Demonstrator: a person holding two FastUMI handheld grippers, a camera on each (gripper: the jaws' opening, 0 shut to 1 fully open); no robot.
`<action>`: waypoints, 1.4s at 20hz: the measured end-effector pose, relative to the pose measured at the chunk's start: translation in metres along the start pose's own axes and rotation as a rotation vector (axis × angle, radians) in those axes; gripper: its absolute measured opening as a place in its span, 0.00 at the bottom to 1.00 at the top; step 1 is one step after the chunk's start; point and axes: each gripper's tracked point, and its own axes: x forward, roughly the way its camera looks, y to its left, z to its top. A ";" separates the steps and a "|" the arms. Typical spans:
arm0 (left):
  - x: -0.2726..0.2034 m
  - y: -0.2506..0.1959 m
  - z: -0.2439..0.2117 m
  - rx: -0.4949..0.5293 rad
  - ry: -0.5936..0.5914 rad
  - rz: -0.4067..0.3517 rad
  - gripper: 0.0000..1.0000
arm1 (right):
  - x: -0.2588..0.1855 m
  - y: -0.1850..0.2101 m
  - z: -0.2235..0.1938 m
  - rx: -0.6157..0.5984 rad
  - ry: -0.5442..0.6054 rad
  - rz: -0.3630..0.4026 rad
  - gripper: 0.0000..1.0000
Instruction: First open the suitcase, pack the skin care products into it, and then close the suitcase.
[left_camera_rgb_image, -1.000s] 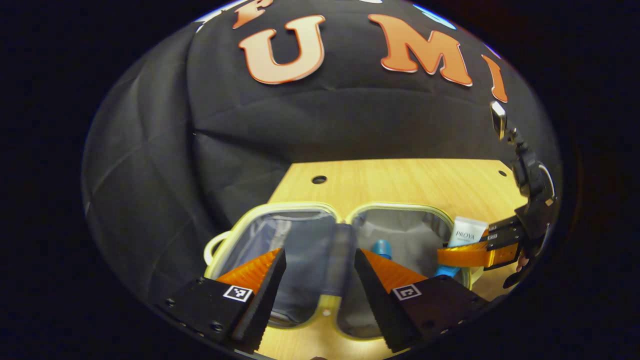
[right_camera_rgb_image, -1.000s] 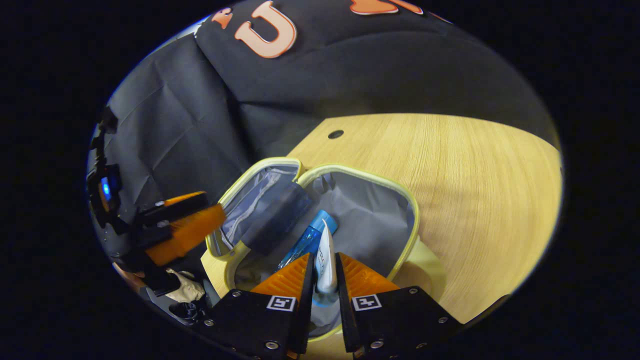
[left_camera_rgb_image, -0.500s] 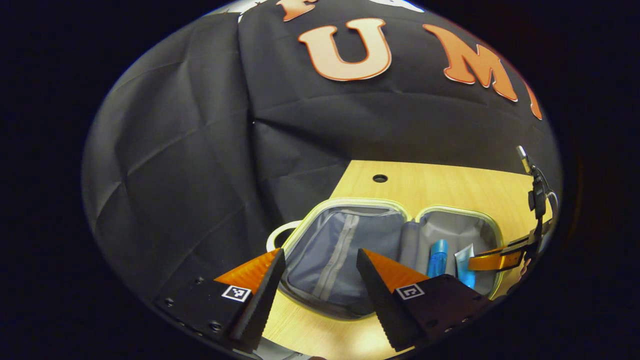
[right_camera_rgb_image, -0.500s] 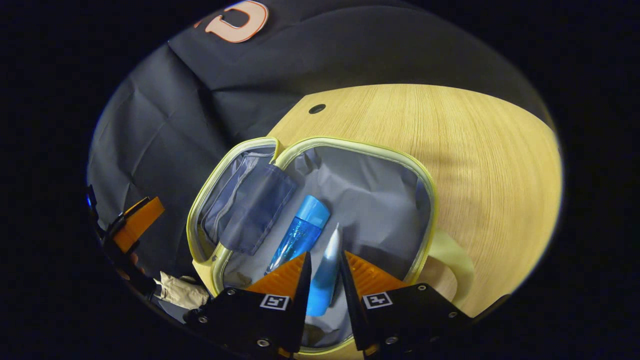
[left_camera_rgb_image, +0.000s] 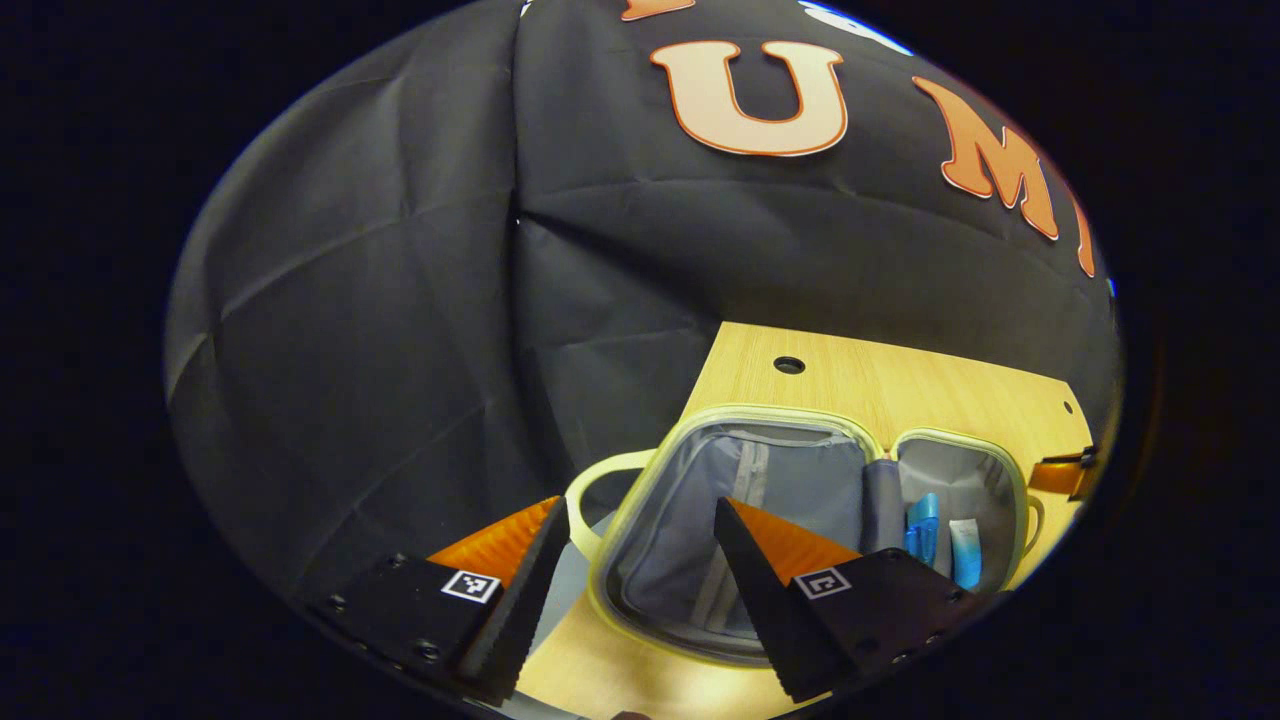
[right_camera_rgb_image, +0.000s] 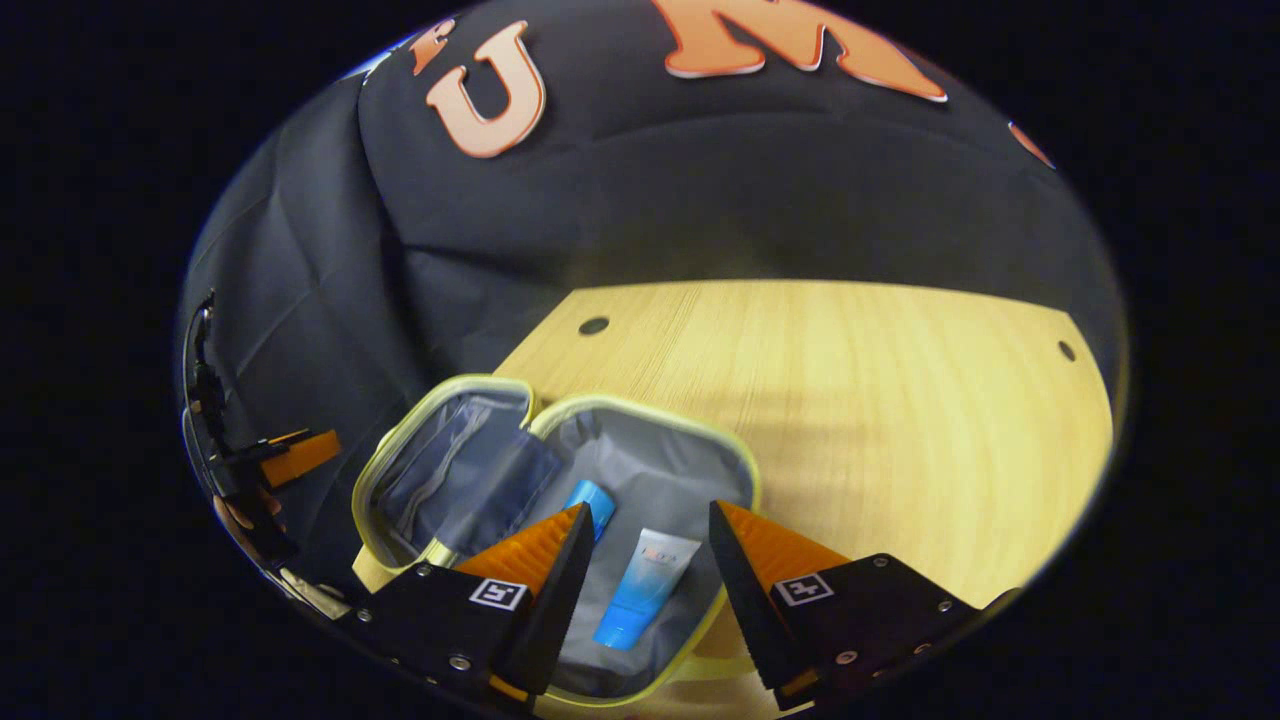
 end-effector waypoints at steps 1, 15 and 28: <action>0.010 0.007 0.000 -0.004 0.007 -0.010 0.91 | -0.011 -0.002 0.006 0.000 -0.027 -0.025 0.77; 0.110 0.065 -0.032 -0.132 0.137 -0.091 0.90 | -0.111 -0.025 0.063 0.008 -0.297 -0.268 0.90; 0.142 0.047 -0.060 -0.146 0.306 -0.217 0.17 | -0.151 -0.048 0.061 -0.010 -0.312 -0.340 0.91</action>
